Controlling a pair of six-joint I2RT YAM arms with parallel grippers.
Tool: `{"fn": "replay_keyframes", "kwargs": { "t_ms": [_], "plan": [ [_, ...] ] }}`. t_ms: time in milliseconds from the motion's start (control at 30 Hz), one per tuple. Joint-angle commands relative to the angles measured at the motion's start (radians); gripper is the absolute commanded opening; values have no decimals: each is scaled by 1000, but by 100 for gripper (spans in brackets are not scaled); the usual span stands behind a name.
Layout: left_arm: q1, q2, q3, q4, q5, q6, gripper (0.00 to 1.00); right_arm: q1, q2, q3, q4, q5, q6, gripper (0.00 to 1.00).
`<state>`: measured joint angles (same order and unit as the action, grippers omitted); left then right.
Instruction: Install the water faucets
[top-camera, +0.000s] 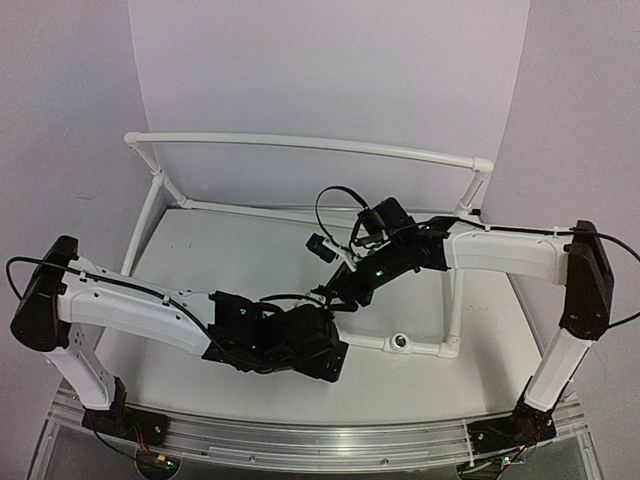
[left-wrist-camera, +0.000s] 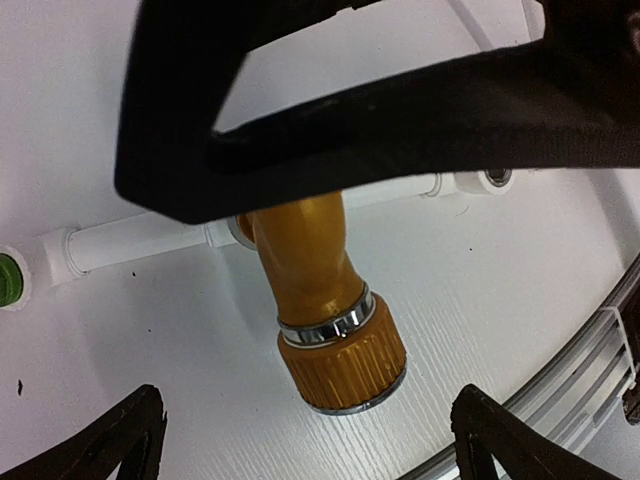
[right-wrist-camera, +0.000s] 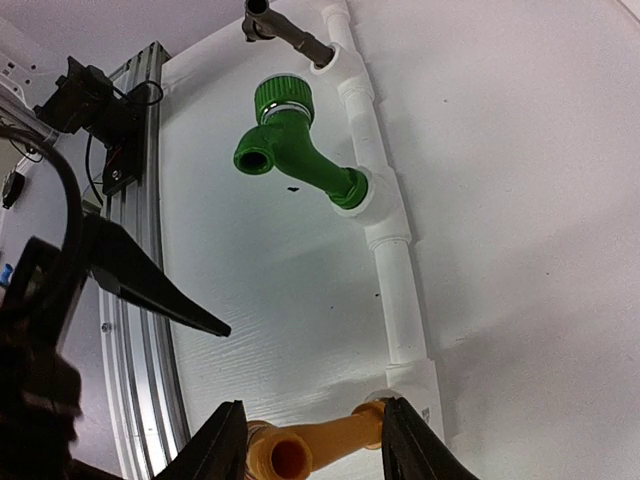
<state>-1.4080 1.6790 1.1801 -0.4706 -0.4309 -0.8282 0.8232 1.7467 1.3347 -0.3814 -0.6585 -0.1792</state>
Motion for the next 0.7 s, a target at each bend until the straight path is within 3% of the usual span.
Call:
{"fn": "replay_keyframes", "kwargs": {
  "t_ms": [0,367,667],
  "plan": [
    [-5,26,61,-5,-56,16,100,11,30,46,34,17,32,45],
    [-1,93,134,-212,-147,-89,100,19,49,24,33,37,17,27],
    [7,77,128,-246,-142,-104,99,18,31,-10,31,62,-3,17]
  ]
}}
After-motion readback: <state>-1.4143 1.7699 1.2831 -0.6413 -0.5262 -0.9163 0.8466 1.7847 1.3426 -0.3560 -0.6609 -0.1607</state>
